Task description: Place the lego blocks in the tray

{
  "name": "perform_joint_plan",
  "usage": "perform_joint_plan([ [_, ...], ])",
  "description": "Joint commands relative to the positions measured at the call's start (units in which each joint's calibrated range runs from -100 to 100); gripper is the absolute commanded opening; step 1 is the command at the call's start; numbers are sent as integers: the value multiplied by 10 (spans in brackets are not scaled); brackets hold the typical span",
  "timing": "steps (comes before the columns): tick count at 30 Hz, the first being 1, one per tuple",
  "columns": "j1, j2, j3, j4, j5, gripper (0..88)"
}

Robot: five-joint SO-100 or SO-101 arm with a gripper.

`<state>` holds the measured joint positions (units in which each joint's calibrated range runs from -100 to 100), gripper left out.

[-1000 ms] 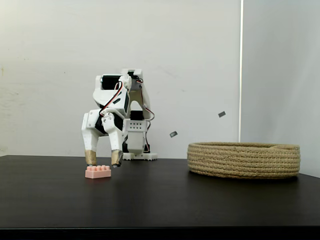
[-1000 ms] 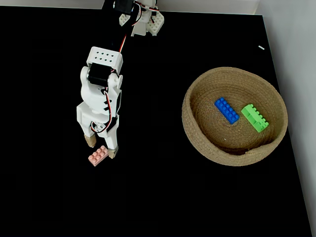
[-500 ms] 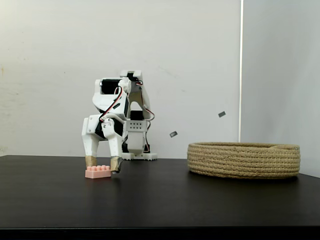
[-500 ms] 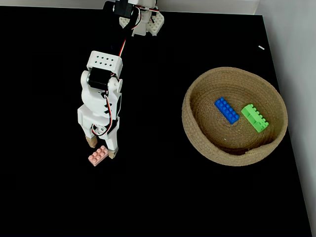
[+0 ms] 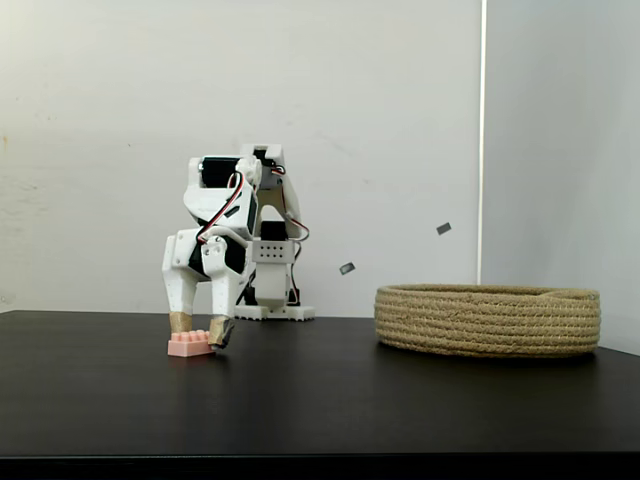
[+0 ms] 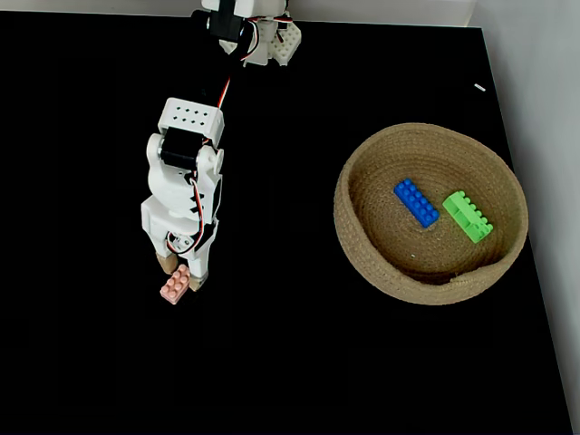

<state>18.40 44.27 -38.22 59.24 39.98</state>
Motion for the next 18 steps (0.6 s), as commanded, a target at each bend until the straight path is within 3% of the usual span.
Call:
perform_joint_plan([
  [1,-3,-13,-48,3,-2,71],
  [4,-5,-9,-51,3,-3,0],
  [11,-3,-58,-10,10,5,0],
  [18,-25,-257,89,74,18,0],
])
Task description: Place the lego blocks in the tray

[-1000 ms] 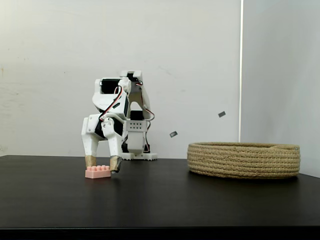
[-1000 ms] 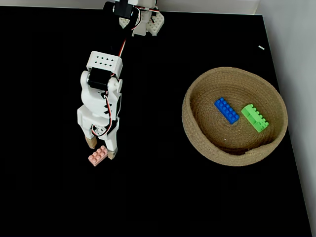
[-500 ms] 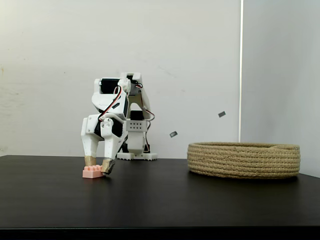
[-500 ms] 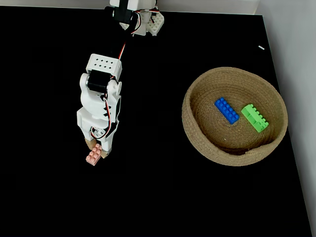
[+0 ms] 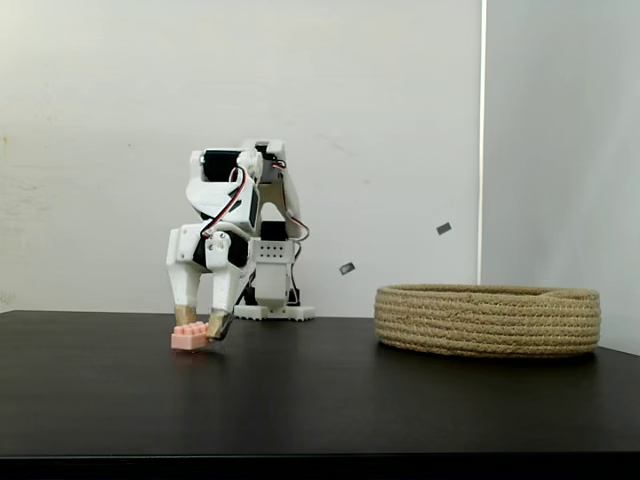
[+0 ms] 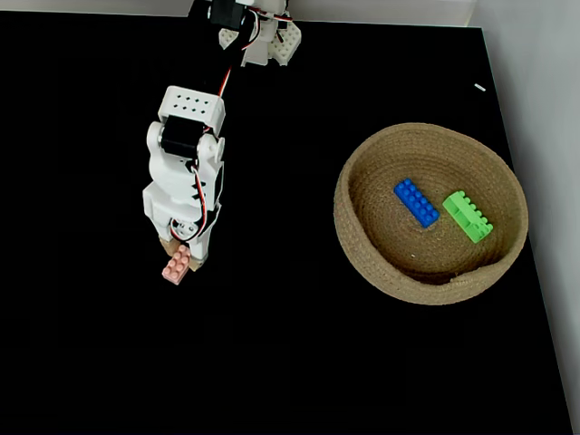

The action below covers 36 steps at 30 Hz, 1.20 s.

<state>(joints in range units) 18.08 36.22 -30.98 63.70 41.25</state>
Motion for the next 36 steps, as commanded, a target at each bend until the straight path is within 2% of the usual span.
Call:
perform_joint_plan([
  [1,-31,-203,23,41,6,0],
  [12,-234,-411,176,34,-1,0],
  [20,-401,-455,259,25,0,0],
  [24,-447,-442,257,25,-5,0],
  [25,-450,-438,256,28,-6,9],
  [27,-453,-429,250,28,-2,205],
  [31,-443,-423,246,27,6,272],
  [36,-412,-432,256,25,18,290],
])
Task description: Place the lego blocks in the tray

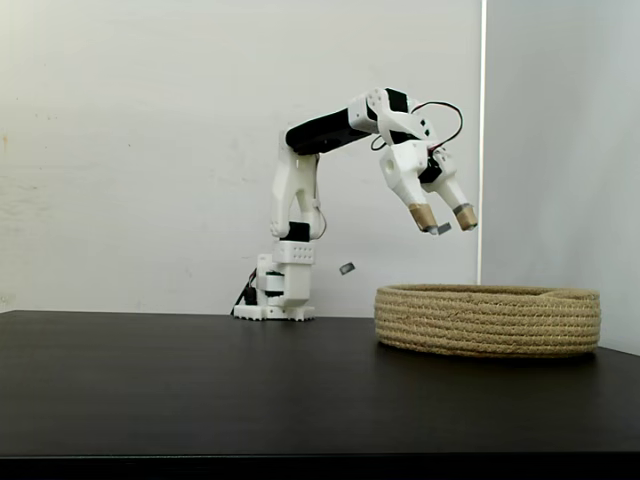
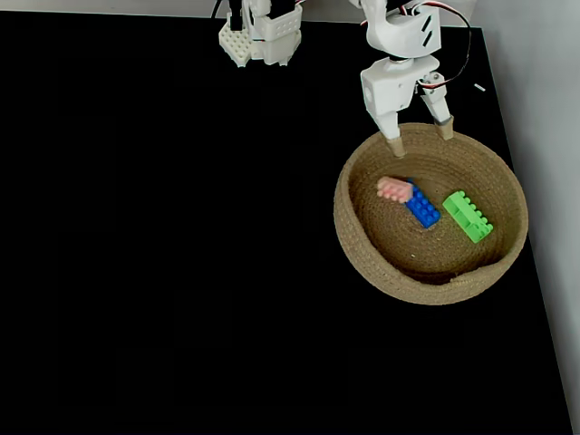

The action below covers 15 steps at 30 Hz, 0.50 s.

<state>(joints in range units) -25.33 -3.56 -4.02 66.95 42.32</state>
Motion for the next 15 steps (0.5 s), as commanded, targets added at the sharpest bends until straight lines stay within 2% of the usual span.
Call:
perform_joint_plan([
  [1,31,-38,-9,-9,8,290],
  [7,116,-142,105,-51,19,244],
  [12,226,-308,348,-201,75,170],
  [15,284,-393,459,-232,93,96],
])
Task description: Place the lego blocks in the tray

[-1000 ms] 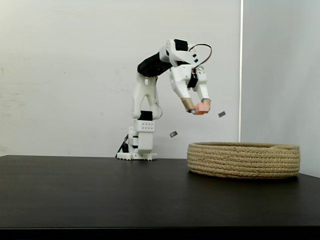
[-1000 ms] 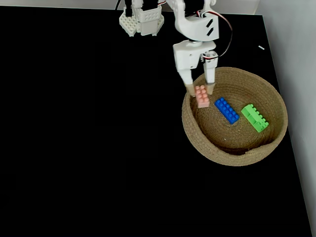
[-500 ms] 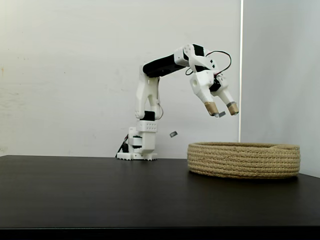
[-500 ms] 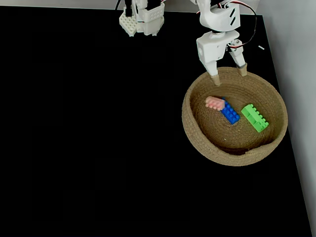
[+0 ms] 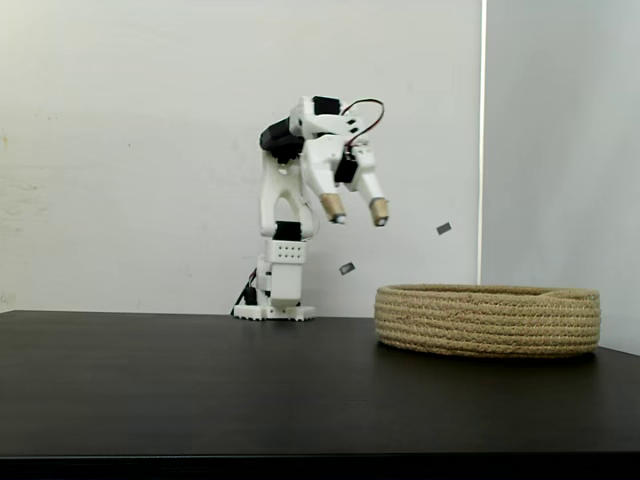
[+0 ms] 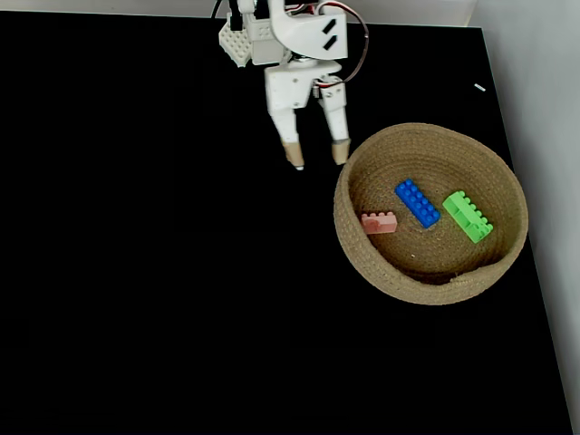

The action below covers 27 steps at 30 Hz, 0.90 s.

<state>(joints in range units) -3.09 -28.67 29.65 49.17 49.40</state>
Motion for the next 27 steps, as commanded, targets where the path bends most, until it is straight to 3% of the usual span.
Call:
perform_joint_plan([
  [1,80,-172,151,-54,28,79],
  [5,136,-311,274,-61,59,10],
  [13,184,-547,550,-47,85,0],
  [21,183,-698,677,118,84,0],
  [27,180,-701,703,238,84,0],
])
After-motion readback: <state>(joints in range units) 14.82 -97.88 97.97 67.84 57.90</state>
